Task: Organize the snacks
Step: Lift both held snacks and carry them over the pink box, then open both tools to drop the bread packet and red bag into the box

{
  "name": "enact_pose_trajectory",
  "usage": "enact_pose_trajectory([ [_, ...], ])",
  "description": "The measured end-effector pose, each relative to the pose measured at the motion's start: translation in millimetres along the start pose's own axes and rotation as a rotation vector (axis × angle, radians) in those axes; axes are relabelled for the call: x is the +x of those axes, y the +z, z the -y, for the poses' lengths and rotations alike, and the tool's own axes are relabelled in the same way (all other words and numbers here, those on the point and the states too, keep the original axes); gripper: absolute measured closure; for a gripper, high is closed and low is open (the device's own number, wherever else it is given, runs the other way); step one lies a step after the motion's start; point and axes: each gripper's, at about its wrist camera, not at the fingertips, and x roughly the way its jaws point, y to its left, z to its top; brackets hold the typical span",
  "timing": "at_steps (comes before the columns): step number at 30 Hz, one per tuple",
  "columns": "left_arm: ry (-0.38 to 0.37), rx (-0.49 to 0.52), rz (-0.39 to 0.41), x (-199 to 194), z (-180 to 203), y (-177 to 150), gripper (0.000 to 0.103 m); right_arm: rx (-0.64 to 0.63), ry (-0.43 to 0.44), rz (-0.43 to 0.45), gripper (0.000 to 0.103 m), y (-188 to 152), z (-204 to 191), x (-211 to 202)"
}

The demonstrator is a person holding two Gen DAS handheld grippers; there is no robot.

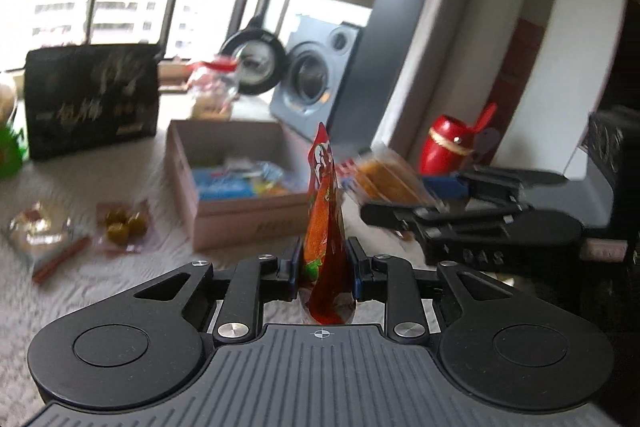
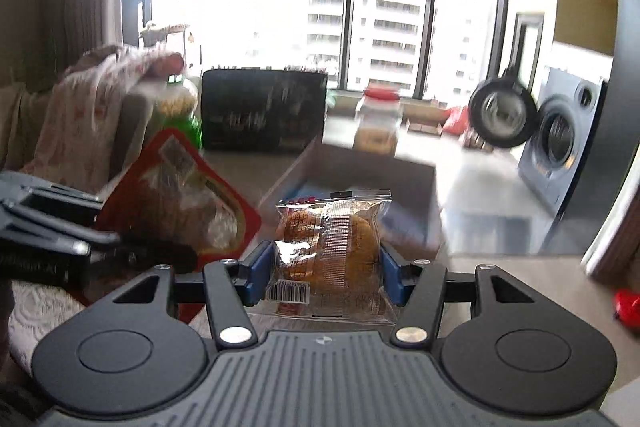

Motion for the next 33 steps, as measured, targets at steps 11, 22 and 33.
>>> enact_pose_trajectory([
  [11, -0.067, -0.017, 0.126, -5.9, -1.7, 43.8, 0.076, -0.009, -0.034, 0.051, 0.047, 45.7, 14.7, -4.0],
  [22, -0.238, -0.414, 0.056, 156.6, -113.9, 108.8, 0.076, 0.072, -0.146, -0.062, 0.047, 82.4, 75.4, 114.7],
  [33, -0.023, -0.404, -0.021, 195.3, -177.4, 91.7, 0.061, 0.156, -0.086, -0.154, 0.045, 62.9, 82.1, 196.7],
])
